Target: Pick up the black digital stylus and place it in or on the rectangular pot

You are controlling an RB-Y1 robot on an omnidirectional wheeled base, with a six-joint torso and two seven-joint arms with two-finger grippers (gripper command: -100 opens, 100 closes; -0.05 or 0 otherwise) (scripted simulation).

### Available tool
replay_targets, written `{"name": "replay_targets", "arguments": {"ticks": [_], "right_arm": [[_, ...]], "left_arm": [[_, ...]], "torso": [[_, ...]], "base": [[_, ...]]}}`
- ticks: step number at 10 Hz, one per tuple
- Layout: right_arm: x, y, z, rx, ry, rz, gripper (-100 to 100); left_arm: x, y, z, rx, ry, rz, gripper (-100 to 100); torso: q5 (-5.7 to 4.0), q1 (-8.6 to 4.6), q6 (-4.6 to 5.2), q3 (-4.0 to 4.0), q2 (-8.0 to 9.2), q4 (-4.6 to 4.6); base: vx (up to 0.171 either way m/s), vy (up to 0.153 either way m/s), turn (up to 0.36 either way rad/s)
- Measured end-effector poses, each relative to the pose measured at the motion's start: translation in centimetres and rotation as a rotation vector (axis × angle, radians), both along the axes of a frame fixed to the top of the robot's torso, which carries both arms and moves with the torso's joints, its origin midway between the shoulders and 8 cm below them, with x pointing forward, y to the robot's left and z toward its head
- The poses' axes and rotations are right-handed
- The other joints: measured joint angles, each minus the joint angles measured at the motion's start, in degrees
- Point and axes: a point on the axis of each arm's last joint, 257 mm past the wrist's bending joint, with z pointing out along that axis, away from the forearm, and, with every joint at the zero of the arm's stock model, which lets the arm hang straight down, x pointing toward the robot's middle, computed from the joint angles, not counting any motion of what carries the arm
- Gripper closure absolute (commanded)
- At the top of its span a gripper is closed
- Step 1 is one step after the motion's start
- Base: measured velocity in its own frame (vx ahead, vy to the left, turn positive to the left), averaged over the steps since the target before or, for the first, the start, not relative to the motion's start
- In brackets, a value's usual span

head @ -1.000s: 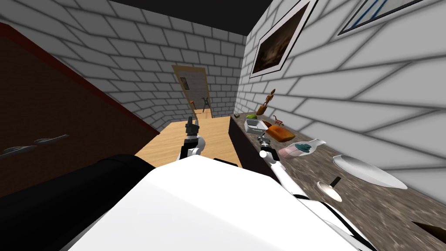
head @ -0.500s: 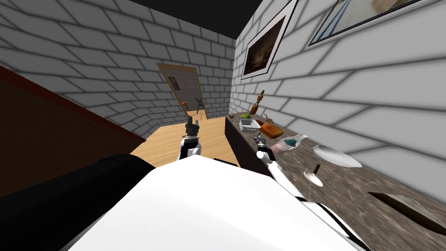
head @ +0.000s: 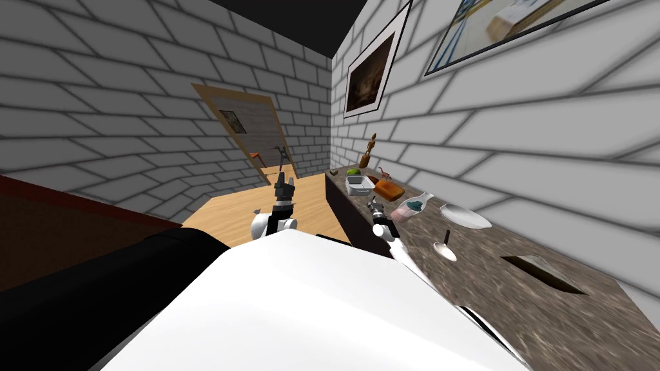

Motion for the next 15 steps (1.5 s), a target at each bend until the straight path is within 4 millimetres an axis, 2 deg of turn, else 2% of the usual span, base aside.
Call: {"name": "replay_targets", "arguments": {"ticks": [2,5,6,7,11,15], "right_arm": [[-0.6,2.9,-0.1,0.006,-0.008,0.051,100],[-1.4,5.7,0.3,0.014,-0.012,0.094,100],[-1.5,5.7,0.4,0.013,-0.012,0.095,0],[-1.4,5.7,0.4,0.013,-0.012,0.095,100],[0.3,4.2,2.8,-0.086,-0.028,0.110,100],[2.0,2.7,5.5,-0.180,-0.035,0.123,100]], "left_arm": [[0.0,0.0,0.0,0.000,0.000,0.000,0],[0.0,0.0,0.0,0.000,0.000,0.000,0],[0.0,0.0,0.0,0.000,0.000,0.000,0],[0.0,0.0,0.0,0.000,0.000,0.000,0],[0.0,0.0,0.0,0.000,0.000,0.000,0],[0.0,0.0,0.0,0.000,0.000,0.000,0]], "torso": [[-0.05,-0.04,0.09,0.03,0.09,-0.04],[-0.09,-0.12,0.02,0.04,0.13,-0.04],[-0.09,-0.12,0.01,0.08,0.22,-0.03],[-0.10,-0.13,0.02,0.12,0.28,-0.02],[0.02,0.18,0.04,0.49,0.91,0.13],[0.09,0.17,0.03,0.43,0.77,0.13]], "base": [[0.071,-0.003,-0.235],[0.050,-0.006,-0.111],[0.000,0.000,0.000],[-0.066,0.020,-0.003],[-0.120,0.065,-0.021],[-0.089,0.056,-0.017]]}}
